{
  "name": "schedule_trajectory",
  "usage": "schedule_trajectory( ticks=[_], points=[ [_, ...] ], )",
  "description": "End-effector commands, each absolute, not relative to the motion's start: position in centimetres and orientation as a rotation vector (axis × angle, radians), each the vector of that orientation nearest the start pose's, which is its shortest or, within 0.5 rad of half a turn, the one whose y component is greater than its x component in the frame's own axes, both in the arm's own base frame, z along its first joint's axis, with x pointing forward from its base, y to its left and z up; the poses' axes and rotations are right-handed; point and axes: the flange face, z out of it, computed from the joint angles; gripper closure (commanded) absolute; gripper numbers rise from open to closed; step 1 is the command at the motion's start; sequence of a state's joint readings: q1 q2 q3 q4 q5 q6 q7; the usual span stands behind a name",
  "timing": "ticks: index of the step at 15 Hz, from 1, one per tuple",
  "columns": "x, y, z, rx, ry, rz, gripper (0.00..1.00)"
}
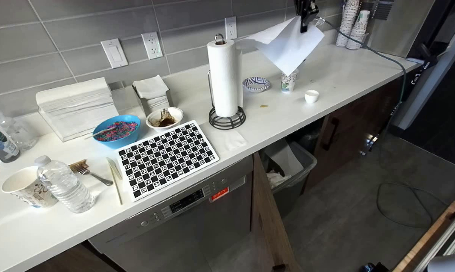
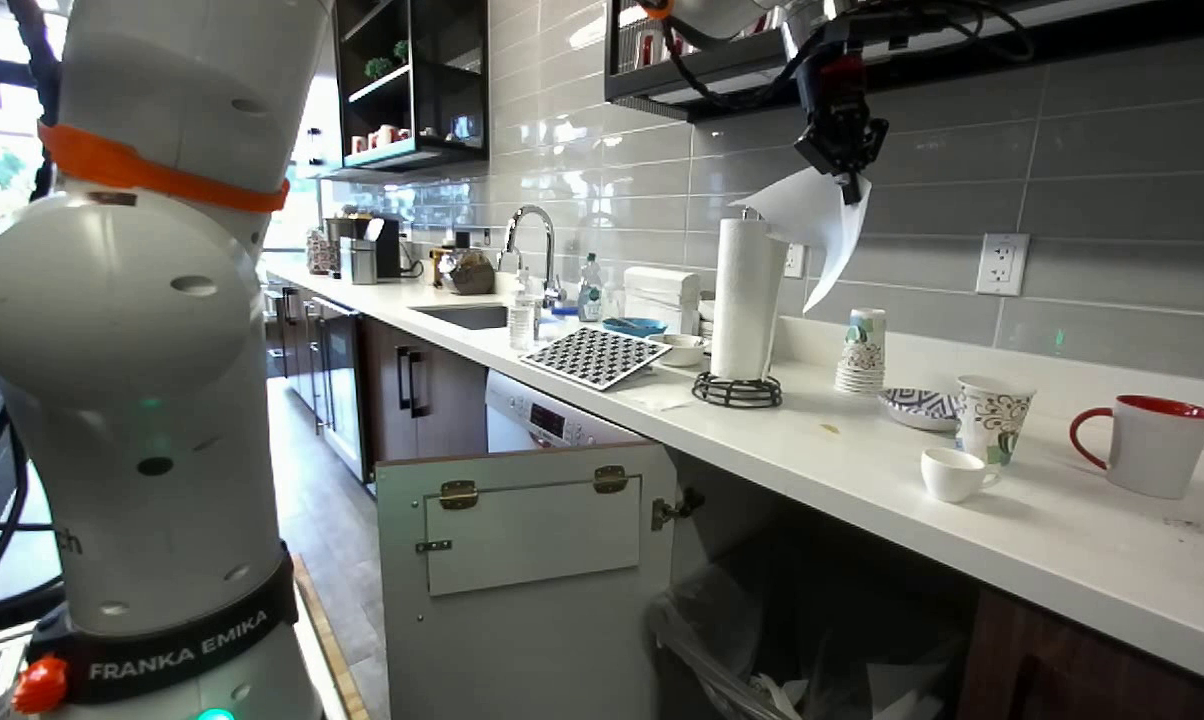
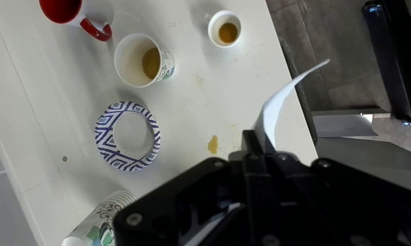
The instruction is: Get a piece of paper towel from the roll of paper towel and put it on the table
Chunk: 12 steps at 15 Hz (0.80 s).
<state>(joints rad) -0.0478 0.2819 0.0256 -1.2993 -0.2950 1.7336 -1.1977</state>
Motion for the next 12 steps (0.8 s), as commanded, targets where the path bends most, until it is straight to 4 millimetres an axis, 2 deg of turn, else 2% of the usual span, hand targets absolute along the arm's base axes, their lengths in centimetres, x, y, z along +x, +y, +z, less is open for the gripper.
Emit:
schedule_trajectory(
  ticks=[1,12],
  points=[
    [65.0,-3.8,61.7,-2.885,-1.943,0.118,1.00],
    [65.3,-2.2,65.7,-2.905,-2.006,0.005,1.00]
  ],
)
